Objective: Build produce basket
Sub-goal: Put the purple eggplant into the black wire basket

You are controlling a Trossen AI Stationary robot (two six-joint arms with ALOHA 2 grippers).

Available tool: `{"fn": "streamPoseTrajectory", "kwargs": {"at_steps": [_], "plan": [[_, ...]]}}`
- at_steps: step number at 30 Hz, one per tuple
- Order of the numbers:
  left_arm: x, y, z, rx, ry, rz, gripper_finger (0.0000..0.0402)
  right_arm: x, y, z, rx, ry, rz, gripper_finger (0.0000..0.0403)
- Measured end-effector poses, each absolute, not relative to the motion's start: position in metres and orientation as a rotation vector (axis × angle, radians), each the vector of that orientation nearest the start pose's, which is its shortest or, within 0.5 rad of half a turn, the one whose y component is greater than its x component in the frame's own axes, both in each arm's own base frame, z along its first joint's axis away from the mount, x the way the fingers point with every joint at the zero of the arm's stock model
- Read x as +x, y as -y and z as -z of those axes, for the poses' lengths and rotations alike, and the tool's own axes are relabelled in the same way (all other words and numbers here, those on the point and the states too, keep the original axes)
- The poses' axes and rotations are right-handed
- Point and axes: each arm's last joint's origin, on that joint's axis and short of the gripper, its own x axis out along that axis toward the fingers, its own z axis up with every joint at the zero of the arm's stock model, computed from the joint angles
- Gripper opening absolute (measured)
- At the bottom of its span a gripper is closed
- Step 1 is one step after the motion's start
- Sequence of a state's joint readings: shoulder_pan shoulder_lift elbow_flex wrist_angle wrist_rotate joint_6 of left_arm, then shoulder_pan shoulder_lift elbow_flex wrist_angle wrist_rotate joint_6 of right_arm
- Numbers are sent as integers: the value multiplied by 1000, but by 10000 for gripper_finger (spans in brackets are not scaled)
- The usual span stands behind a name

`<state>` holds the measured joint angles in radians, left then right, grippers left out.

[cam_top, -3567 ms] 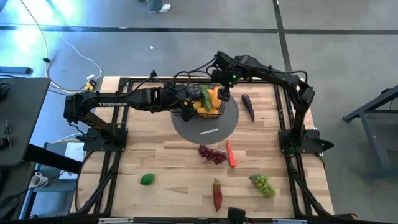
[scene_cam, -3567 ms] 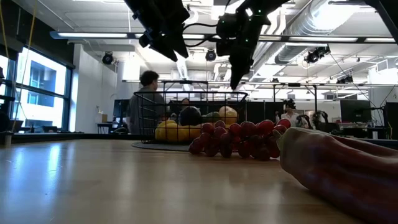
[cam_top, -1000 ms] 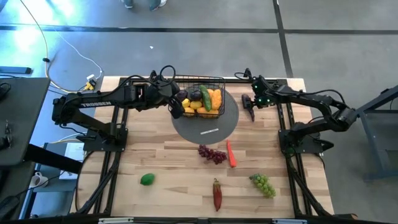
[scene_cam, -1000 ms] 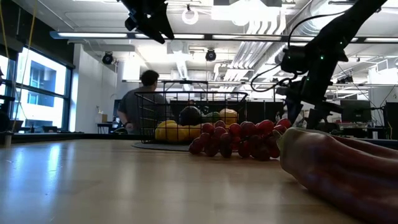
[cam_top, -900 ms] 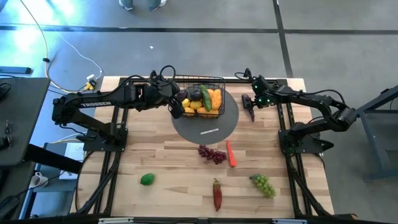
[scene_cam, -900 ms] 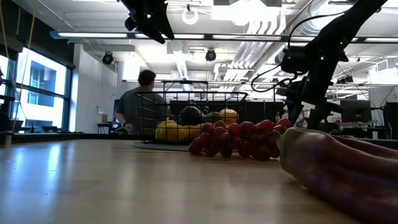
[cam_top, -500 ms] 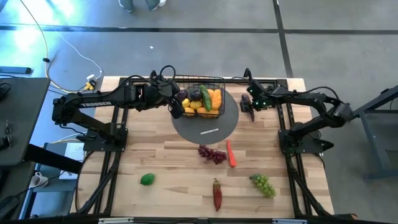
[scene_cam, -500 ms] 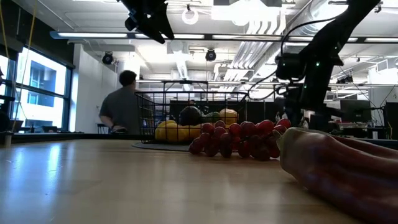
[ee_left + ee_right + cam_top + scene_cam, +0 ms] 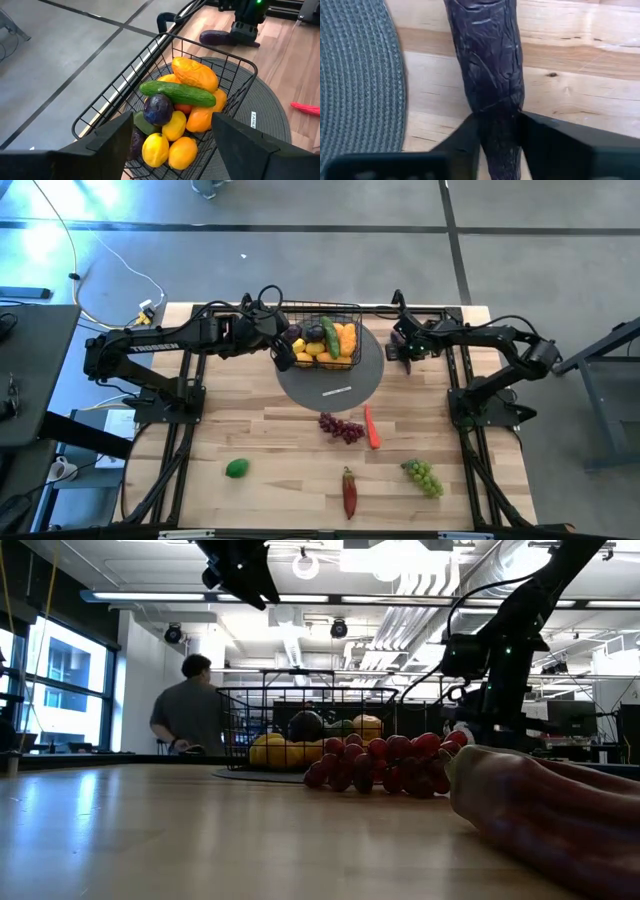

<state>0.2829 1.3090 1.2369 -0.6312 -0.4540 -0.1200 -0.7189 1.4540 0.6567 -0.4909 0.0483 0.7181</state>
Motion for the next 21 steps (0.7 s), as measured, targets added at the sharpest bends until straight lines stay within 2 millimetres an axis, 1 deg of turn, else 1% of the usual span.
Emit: {"fn": "streamPoseTrajectory", "kwargs": {"at_steps": [2,3,6,10,17,21], "plan": [[258,-88,-340,-48,-673,-747,259,172,153,-140,1023,-976,1100,50],[258,-88,-340,-48,-673,-747,259,172,153,-140,1025,-976,1097,44],[258,-88,-340,-48,-673,-747,259,173,152,-143,1054,-970,1086,44],[258,-88,-340,-48,-673,-747,259,178,153,-157,1072,-912,1068,44],[258,-88,-340,-47,-673,-748,259,190,144,-199,1046,-816,1045,44],[258,-88,-340,-47,-673,-748,259,198,138,-231,990,-739,1063,44]]}}
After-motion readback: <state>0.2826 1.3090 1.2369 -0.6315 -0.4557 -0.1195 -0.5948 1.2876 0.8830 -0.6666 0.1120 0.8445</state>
